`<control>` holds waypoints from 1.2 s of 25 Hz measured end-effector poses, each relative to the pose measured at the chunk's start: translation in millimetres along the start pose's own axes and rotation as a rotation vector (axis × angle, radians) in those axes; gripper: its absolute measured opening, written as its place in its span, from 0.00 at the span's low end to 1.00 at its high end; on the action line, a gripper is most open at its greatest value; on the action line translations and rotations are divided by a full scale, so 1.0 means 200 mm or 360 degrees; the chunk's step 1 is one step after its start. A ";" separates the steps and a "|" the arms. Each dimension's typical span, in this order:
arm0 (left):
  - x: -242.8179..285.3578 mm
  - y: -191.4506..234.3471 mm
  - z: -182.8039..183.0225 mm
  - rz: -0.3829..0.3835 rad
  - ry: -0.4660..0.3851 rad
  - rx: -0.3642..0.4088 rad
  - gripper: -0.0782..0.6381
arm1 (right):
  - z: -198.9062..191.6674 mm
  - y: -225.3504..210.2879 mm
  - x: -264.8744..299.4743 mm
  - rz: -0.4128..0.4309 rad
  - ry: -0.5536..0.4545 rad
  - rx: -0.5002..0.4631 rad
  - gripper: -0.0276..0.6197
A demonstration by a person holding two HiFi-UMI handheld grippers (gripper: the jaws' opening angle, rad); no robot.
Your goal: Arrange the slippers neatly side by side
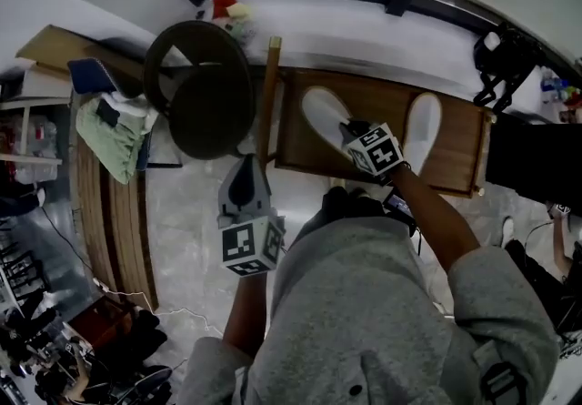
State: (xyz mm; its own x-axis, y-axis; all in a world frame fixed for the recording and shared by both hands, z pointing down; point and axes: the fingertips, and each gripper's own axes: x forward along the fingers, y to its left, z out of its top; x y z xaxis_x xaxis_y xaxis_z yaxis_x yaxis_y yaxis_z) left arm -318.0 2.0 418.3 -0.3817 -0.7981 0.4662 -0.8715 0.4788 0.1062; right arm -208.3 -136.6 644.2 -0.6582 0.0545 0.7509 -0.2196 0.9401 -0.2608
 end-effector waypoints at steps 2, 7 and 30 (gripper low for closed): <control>0.04 -0.06 0.02 -0.0056 -0.0005 0.0012 0.13 | 0.00 -0.07 -0.06 -0.0063 -0.0041 0.0078 0.10; 0.13 -0.21 0.04 -0.0207 -0.0005 0.0088 0.13 | -0.10 -0.26 -0.22 -0.0215 -0.0099 0.0401 0.10; 0.24 -0.53 0.03 -0.0435 0.0071 0.0235 0.13 | -0.51 -0.59 -0.38 -0.0558 -0.0322 0.1417 0.09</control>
State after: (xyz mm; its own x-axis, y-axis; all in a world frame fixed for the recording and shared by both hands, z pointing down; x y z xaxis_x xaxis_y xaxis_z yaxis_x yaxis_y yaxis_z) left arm -247.0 -89.1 423.5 -0.1163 -0.8715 0.4765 -0.9765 0.1879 0.1053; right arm -57.6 -217.4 679.8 -0.5445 -0.3164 0.7768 -0.8352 0.2894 -0.4676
